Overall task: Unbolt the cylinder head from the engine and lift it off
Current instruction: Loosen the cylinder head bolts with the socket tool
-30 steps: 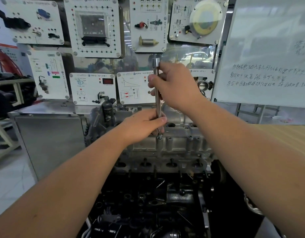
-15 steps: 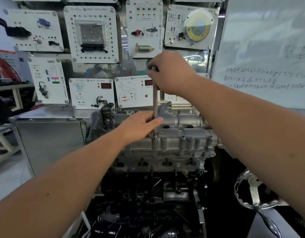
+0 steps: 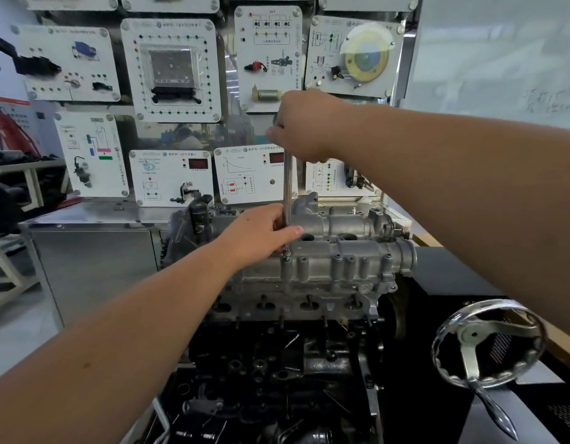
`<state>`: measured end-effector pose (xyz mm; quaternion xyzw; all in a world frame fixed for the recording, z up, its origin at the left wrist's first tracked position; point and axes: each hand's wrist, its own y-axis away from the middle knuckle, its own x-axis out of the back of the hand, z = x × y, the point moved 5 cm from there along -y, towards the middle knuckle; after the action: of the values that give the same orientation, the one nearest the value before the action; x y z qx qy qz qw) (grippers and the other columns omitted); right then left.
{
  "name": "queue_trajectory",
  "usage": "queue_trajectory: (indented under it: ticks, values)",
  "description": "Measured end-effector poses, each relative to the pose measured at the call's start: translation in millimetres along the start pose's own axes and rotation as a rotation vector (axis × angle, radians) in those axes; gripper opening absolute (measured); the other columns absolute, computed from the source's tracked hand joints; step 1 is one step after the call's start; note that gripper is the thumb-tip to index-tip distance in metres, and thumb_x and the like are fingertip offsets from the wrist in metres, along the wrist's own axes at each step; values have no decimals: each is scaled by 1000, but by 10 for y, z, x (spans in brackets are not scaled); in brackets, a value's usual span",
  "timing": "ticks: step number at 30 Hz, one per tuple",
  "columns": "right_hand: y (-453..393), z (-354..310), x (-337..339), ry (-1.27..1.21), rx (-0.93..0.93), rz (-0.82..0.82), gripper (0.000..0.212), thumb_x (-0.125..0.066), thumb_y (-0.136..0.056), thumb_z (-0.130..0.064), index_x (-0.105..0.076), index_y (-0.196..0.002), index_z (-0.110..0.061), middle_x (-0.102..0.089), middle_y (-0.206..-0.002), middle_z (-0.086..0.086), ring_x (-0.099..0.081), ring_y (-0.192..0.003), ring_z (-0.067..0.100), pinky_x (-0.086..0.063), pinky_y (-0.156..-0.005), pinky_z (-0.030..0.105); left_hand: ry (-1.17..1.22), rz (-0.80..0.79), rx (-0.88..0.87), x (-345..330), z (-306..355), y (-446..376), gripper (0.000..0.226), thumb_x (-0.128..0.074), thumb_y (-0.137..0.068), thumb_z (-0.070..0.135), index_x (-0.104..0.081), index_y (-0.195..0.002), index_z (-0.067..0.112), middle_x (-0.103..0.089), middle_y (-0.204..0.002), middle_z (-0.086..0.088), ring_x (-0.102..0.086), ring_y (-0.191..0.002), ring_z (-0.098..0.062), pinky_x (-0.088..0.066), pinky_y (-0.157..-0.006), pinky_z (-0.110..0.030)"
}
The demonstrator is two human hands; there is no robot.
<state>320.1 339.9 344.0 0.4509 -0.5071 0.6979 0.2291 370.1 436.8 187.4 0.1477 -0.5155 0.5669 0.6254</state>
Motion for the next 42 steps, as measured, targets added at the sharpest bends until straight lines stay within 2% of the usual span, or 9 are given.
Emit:
queue_trajectory:
  ticks: [4,11,14,17,20,22,29,35,42]
  values:
    - [-22,-95,85,167,-24,-100,32,-49,-93,3,-47,-62,-6,-55,-49,6,-52,-48,23,-47,-54,26,132,-65,-1,-56,-35,14,27,-51,-101,53,-63,-103,29,-74,-90,11,-71,-80,-3,-52,-74,-26]
    - [25,3,100,-295,-154,-212,18,-48,-99,1,-63,-100,10,-74,-90,23,-77,-78,25,-64,-76,39,314,-186,-39,-29,-81,27,12,-56,-103,35,-67,-102,29,-77,-95,16,-74,-90,-3,-56,-93,-34]
    - [72,-32,25,-347,-139,-170,23,-43,-99,-2,-60,-84,2,-71,-84,21,-67,-56,21,-57,-54,29,251,-134,-54,-33,-87,21,11,-59,-100,42,-65,-102,33,-76,-93,20,-73,-85,-1,-56,-90,-36]
    - [52,-38,-61,-341,-146,-62,24,-42,-103,-13,-61,-94,-1,-69,-94,14,-60,-60,21,-52,-56,28,214,-86,-58,-50,-87,10,14,-60,-96,50,-64,-102,38,-74,-91,20,-72,-83,-1,-58,-90,-38]
    - [57,-7,-319,-830,-238,-6,27,-37,-107,-12,-60,-96,-3,-69,-83,14,-68,-66,24,-54,-69,32,243,-88,-53,-74,-97,6,15,-58,-97,52,-64,-99,39,-75,-91,20,-72,-84,-1,-56,-94,-42]
    - [83,-5,-491,-1137,-290,92,28,-36,-107,-15,-52,-84,-13,-56,-66,7,-54,-53,20,-46,-63,34,276,-128,-51,-82,-100,9,14,-53,-101,49,-63,-100,40,-75,-93,21,-71,-88,1,-54,-98,-43]
    - [141,149,-781,-1654,-465,313,29,-43,-97,-22,-41,-68,-22,-33,-51,-6,-22,-43,12,-21,-50,30,230,-138,-82,-71,-89,12,14,-56,-101,44,-63,-93,36,-76,-91,20,-72,-88,0,-55,-96,-46]
    - [199,122,-883,-1607,-693,216,48,-43,-99,-56,-45,-70,-17,-33,-62,0,-21,-58,15,-28,-56,31,164,32,-9,-89,-95,-12,38,-61,-91,60,-58,-91,22,-73,-82,4,-70,-82,-24,-56,-85,-54]
    - [152,95,-913,-1656,-594,193,47,-39,-99,-48,-31,-60,-23,-25,-53,-4,-18,-43,16,-21,-51,28,346,-162,-60,-97,-112,23,29,-53,-92,48,-66,-112,31,-77,-96,16,-72,-97,-6,-54,-99,-46]
